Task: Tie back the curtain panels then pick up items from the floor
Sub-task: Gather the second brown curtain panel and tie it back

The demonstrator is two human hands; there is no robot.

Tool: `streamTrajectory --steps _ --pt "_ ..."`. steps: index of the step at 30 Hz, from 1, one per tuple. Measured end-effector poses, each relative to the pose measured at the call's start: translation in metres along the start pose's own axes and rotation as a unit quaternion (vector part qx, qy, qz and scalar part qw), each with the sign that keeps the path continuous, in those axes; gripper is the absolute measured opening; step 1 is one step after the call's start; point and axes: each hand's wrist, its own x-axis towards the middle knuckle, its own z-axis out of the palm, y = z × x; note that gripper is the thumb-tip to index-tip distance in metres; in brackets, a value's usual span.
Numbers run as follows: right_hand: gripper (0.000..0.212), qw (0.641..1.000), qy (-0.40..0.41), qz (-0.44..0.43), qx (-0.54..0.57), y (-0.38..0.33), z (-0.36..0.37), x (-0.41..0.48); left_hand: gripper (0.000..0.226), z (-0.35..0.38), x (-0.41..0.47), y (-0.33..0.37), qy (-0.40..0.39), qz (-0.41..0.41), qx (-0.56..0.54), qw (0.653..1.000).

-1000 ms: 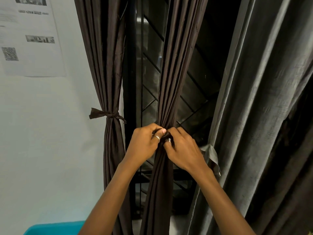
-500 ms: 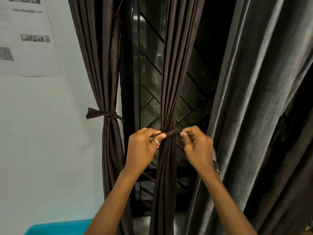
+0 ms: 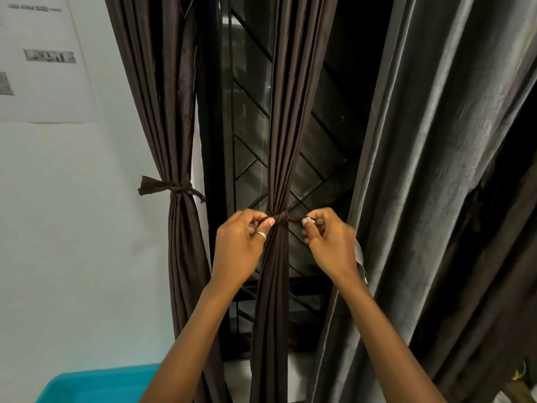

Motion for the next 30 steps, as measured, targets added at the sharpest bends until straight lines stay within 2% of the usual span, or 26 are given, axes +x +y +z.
streamTrajectory --steps 4,9,14,19,25,30 --pt "0.005 0.999 -0.021 0.020 0.017 0.002 -0.004 -0.001 0.021 0.007 -0.006 0.005 -0.002 -0.052 0.024 0.998" --pt "0.021 0.994 -0.064 0.082 0.042 0.022 -0.014 -0.015 0.038 0.014 -0.026 0.009 -0.074 -0.114 0.092 0.986" --pt "0.013 0.988 -0.073 0.115 0.074 0.052 -0.023 -0.041 0.038 0.023 -0.050 0.015 -0.097 -0.144 0.089 0.981" --pt "0.019 0.977 -0.097 0.169 0.084 0.088 -0.024 -0.073 0.033 0.040 -0.071 0.013 -0.118 -0.168 0.066 0.976" --pt "0.022 0.975 -0.082 0.203 0.038 0.115 -0.044 -0.095 0.025 0.071 -0.077 0.006 -0.168 -0.192 0.043 0.966" --pt "0.011 0.971 -0.077 0.226 -0.018 0.124 -0.057 -0.101 0.018 0.104 -0.083 -0.006 -0.191 -0.223 -0.028 0.955"
